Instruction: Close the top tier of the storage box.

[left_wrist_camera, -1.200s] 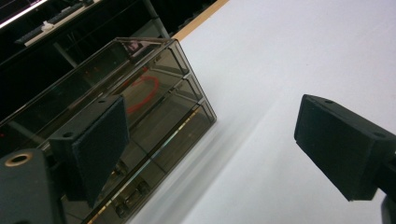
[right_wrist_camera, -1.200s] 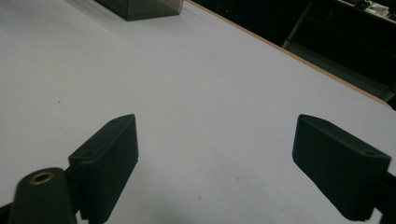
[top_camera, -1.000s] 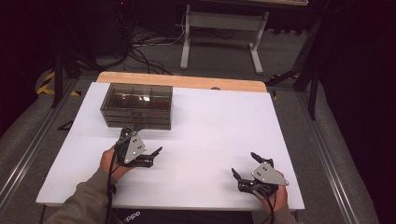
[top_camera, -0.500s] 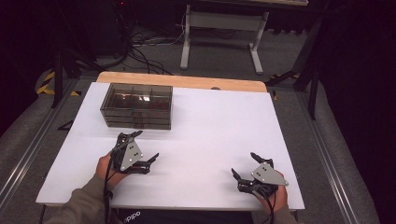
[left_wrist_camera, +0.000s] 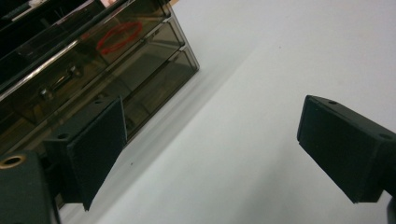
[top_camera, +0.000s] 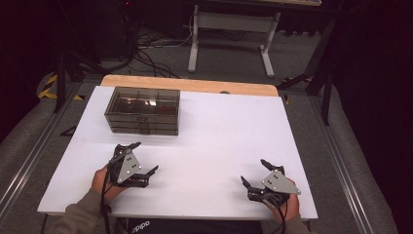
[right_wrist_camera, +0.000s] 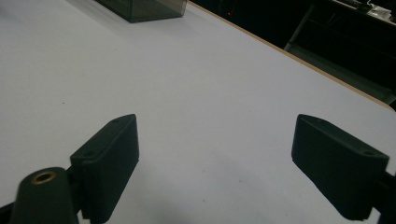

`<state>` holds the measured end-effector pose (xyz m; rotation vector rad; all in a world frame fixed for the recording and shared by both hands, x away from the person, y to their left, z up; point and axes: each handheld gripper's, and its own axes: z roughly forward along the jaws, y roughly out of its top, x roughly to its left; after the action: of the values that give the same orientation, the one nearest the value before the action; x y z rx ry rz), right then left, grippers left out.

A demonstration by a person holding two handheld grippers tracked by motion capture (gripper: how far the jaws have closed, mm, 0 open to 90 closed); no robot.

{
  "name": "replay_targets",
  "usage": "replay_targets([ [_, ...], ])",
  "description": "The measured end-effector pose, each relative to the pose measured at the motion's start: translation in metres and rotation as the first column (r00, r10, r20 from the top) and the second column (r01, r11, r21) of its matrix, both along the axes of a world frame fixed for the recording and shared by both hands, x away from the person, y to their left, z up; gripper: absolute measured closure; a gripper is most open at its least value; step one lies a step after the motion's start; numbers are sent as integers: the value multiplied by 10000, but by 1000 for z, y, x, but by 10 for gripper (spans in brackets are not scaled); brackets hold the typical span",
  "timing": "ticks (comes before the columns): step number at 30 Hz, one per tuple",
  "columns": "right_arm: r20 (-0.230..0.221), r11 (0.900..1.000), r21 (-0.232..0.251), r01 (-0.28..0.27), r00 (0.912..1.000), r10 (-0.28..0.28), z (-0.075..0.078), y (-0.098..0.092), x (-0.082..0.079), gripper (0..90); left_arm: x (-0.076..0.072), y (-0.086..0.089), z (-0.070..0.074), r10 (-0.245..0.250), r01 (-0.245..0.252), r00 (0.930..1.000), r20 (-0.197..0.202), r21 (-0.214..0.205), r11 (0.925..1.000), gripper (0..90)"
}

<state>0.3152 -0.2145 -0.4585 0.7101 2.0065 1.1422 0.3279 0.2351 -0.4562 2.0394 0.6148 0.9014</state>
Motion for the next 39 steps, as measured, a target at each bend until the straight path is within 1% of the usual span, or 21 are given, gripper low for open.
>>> replay_targets([
  [5,-31,10000,48,-29,10000,29,0,0,0,159,-4,8,-4,212,-213,9995,-222,-62,9998,83],
  [8,-43,10000,34,-61,10000,61,0,1,1,158,-6,12,-6,298,-297,9991,-307,22,9996,80],
  [12,-32,10000,45,-69,10000,69,0,0,0,159,-8,14,-8,357,-359,9983,-453,-26,9994,76],
  [14,-20,10000,66,-75,10000,75,0,0,0,159,-9,15,-9,374,-371,9981,-485,76,9993,75],
  [17,0,10000,78,-58,10000,58,1,0,0,158,-9,15,-10,388,-384,9979,-527,93,9992,73],
  [19,10,10000,72,-61,10000,61,1,0,0,159,-9,15,-10,352,-346,9979,-536,114,9993,72],
  [22,23,10000,20,-65,10000,65,1,1,-1,158,-9,14,-9,321,-320,9981,-532,20,9995,72],
  [24,54,10000,-6,-31,10000,31,1,1,-2,158,-9,13,-10,262,-258,9985,-488,80,9996,72],
  [26,54,10000,9,-33,10000,33,2,1,-3,158,-10,13,-11,232,-227,9982,-552,100,9997,72],
  [28,123,10000,-19,-18,9999,18,3,2,-4,158,-10,13,-10,244,-236,9982,-544,144,9996,72],
  [29,154,10000,-37,-63,9999,63,3,2,-5,158,-10,14,-10,261,-258,9984,-493,69,9996,72],
  [31,148,10000,-30,-40,9999,40,3,2,-5,158,-11,14,-9,256,-255,9985,-475,32,9997,72],
  [36,101,10000,20,-78,9999,78,3,3,-2,159,-11,15,-9,300,-295,9986,-444,120,9995,72],
  [39,59,9999,17,-112,9999,112,2,2,-1,158,-10,16,-9,403,-402,9981,-464,30,9992,72],
])
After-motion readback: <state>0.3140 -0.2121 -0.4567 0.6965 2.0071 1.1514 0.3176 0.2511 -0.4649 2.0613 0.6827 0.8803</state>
